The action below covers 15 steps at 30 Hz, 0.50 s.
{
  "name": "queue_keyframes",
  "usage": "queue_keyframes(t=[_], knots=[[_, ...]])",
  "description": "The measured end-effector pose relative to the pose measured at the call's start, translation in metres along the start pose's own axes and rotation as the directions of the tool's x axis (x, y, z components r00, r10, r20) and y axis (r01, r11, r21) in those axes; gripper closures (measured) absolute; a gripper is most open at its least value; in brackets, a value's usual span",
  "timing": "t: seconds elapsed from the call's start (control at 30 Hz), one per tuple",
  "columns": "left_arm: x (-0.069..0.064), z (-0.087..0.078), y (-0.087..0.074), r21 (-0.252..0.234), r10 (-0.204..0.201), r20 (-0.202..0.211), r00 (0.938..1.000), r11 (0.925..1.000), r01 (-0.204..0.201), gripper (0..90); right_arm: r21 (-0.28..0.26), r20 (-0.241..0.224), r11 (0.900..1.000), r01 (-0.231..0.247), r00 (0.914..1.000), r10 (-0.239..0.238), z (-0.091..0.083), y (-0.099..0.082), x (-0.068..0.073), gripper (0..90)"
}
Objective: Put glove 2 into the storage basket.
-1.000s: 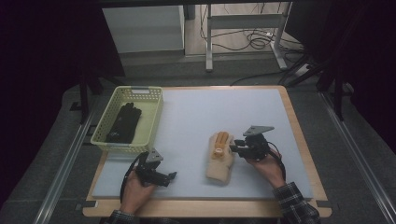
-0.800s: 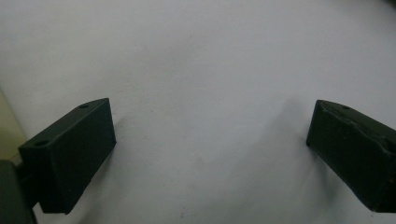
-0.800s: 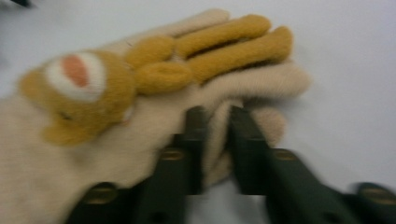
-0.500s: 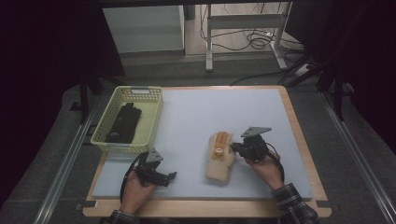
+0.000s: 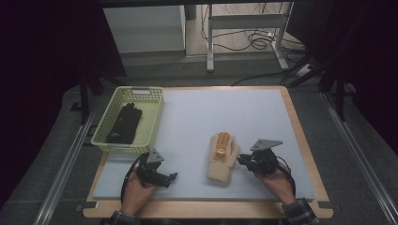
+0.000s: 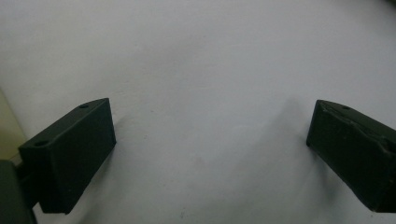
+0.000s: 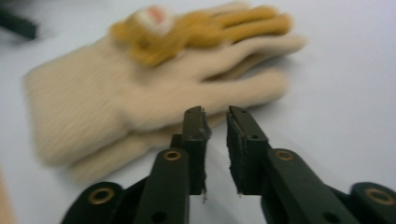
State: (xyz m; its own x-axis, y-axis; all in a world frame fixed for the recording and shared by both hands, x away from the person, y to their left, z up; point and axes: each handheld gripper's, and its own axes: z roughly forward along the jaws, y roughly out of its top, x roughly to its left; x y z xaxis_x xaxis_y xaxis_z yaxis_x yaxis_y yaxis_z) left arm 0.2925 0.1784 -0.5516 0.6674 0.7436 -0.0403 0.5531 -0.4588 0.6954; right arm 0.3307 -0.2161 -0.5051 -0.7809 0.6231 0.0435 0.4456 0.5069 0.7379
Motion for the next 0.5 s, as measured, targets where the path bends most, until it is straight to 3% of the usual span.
queue_keyframes(t=[0.1, 0.27, 0.5], knots=[[0.0, 0.0, 0.0, 0.0, 0.0, 0.0, 1.0, 1.0, 0.0, 1.2, 0.012, -0.031, 0.9999, 0.006, 0.9995, -0.005, 0.002, -0.006, 0.006, 80.6], [0.0, 0.0, 0.0, 0.0, 0.0, 0.0, 1.0, 1.0, 0.0, 1.2, 0.029, -0.113, 0.9981, 0.054, 0.9923, -0.051, 0.012, -0.016, 0.028, 82.0], [0.0, 0.0, 0.0, -0.001, 0.0, 0.001, 1.0, 1.0, 0.0, 1.3, 0.024, -0.119, 0.9972, 0.07, 0.9907, -0.067, 0.022, -0.013, 0.036, 81.8]])
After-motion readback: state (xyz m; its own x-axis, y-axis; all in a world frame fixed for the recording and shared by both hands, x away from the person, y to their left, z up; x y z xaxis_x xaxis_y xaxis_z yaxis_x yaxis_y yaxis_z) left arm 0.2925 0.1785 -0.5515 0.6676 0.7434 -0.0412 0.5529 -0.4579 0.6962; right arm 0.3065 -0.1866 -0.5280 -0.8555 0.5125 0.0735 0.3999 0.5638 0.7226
